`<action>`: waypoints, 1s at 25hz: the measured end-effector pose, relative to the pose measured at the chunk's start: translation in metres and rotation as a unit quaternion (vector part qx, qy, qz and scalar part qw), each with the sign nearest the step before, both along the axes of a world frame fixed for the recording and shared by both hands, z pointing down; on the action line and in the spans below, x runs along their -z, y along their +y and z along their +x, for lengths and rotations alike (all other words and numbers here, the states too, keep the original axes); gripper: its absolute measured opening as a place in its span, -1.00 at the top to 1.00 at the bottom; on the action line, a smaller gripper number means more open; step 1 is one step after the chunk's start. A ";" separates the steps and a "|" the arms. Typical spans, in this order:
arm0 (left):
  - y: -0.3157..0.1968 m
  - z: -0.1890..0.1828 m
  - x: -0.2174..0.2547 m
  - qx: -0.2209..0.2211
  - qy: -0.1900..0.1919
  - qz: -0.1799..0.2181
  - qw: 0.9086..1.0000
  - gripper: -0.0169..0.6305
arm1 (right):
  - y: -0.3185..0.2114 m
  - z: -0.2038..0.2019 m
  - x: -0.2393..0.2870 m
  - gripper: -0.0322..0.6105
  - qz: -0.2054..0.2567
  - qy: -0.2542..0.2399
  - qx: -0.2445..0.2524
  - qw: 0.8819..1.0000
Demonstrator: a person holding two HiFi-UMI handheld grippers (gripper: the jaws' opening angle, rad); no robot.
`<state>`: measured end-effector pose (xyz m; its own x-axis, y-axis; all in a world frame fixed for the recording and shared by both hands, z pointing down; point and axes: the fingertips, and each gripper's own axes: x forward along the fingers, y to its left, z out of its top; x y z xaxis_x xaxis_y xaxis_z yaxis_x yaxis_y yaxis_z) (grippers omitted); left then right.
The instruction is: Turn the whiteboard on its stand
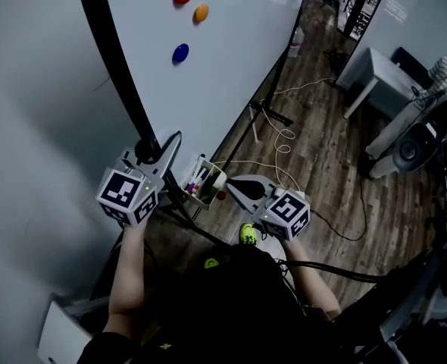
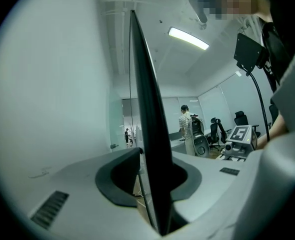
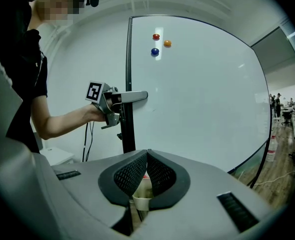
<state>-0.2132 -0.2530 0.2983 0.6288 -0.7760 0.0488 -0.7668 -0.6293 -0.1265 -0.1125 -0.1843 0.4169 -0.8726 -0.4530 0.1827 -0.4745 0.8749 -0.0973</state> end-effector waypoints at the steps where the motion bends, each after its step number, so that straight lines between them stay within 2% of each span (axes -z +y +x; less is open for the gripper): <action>1: -0.002 0.004 0.002 -0.001 -0.005 -0.006 1.000 0.62 | -0.002 0.004 0.000 0.89 -0.003 0.000 -0.001 1.000; 7: -0.007 0.008 -0.004 0.002 -0.062 -0.026 0.998 0.64 | 0.000 0.004 -0.013 0.89 -0.015 -0.004 -0.004 1.000; 18: -0.011 0.030 0.017 0.009 -0.075 -0.028 0.997 0.64 | 0.007 0.032 0.001 0.89 -0.030 -0.015 -0.008 0.999; 25: -0.025 0.025 -0.017 0.006 -0.069 -0.026 0.997 0.64 | 0.014 0.028 -0.036 0.89 -0.029 -0.006 -0.015 0.999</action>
